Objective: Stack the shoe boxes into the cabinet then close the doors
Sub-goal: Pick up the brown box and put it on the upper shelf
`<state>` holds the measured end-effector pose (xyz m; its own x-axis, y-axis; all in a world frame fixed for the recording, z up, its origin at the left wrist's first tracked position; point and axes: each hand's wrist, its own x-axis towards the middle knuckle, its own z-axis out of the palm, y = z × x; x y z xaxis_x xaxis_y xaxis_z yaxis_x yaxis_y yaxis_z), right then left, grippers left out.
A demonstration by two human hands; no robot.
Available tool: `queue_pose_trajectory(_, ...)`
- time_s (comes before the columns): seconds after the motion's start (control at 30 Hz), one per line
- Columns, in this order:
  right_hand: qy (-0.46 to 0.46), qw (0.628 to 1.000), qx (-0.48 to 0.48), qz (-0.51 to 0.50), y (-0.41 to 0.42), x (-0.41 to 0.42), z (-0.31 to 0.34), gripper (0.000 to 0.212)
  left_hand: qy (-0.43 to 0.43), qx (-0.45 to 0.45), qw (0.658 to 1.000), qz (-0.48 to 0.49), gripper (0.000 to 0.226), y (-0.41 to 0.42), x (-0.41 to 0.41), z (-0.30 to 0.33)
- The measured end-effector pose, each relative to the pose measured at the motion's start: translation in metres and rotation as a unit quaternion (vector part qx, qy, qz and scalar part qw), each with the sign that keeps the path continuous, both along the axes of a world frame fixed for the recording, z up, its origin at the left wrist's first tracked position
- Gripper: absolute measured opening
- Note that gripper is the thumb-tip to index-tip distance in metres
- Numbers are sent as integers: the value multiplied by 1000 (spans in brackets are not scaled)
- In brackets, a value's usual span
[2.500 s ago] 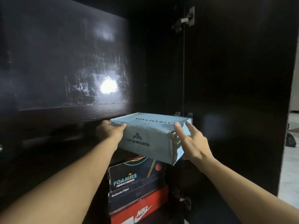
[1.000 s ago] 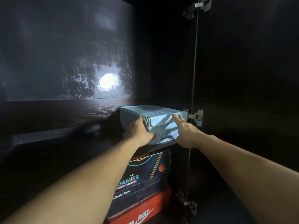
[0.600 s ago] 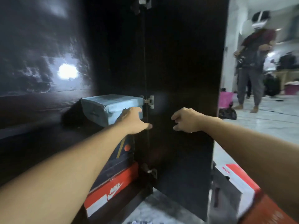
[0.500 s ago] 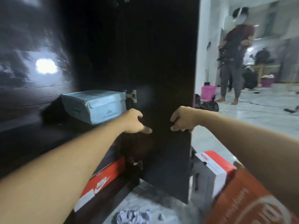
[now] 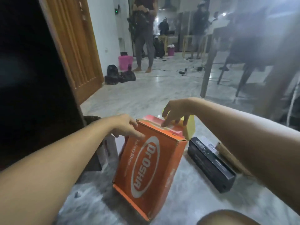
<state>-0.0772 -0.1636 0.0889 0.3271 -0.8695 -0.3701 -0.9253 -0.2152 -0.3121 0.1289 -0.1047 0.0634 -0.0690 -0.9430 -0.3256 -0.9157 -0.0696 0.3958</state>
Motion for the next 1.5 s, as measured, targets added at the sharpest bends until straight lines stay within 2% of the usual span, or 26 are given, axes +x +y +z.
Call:
queue_pose_trajectory(0.1,14,998,13,-57,-9,-57,-26,57,43,3,998,-37,68,-18,-52,-25)
queue_pose_trajectory(0.27,43,988,55,-141,-11,-135,-73,58,106,6,990,-91,79,-38,-121,-66)
queue_pose_trajectory(0.33,54,981,70,-174,-10,-161,-89,58,102,-5,990,-94,65,-43,-137,-81)
queue_pose_trajectory(0.4,63,975,68,-200,-10,-187,-103,55,30,-68,993,-92,42,-46,-150,-92)
queue_pose_trajectory(0.5,74,968,-7,-238,-16,-225,-128,50,-143,-179,971,-66,33,-51,-176,-95)
queue_pose_trajectory(0.6,64,951,-124,-277,-22,-258,-152,41,-162,-221,959,-78,34,-67,-207,-107)
queue_pose_trajectory(0.7,37,932,-147,-329,-20,-287,-174,39,-78,-175,976,-99,33,-84,-245,-121)
queue_pose_trajectory(0.77,16,936,-118,-331,-21,-304,-187,52,15,-113,989,-99,24,-95,-269,-137)
queue_pose_trajectory(0.8,5,938,-100,-332,-20,-309,-193,60,71,-71,991,-87,28,-101,-280,-149)
queue_pose_trajectory(0.87,-2,940,-82,-332,-17,-318,-205,60,173,19,983,-51,33,-110,-301,-171)
queue_pose_trajectory(0.97,3,936,-95,-339,-10,-326,-223,47,287,140,947,21,26,-117,-328,-200)
queue_pose_trajectory(1.07,15,928,-129,-350,1,-325,-231,40,355,209,907,86,62,-120,-352,-221)
queue_pose_trajectory(1.13,22,924,-142,-354,10,-324,-234,35,386,200,894,109,83,-118,-366,-226)
queue_pose_trajectory(1.23,-43,915,-156,-370,26,-330,-243,38,406,156,892,123,109,-115,-384,-230)
queue_pose_trajectory(1.37,-173,870,-121,-445,44,-344,-256,43,391,82,910,116,117,-110,-403,-240)
queue_pose_trajectory(1.4,-220,844,-106,-477,46,-347,-259,42,378,61,917,112,115,-108,-407,-242)
queue_pose_trajectory(1.5,-355,737,-37,-574,53,-357,-265,21,338,16,937,82,102,-92,-410,-235)
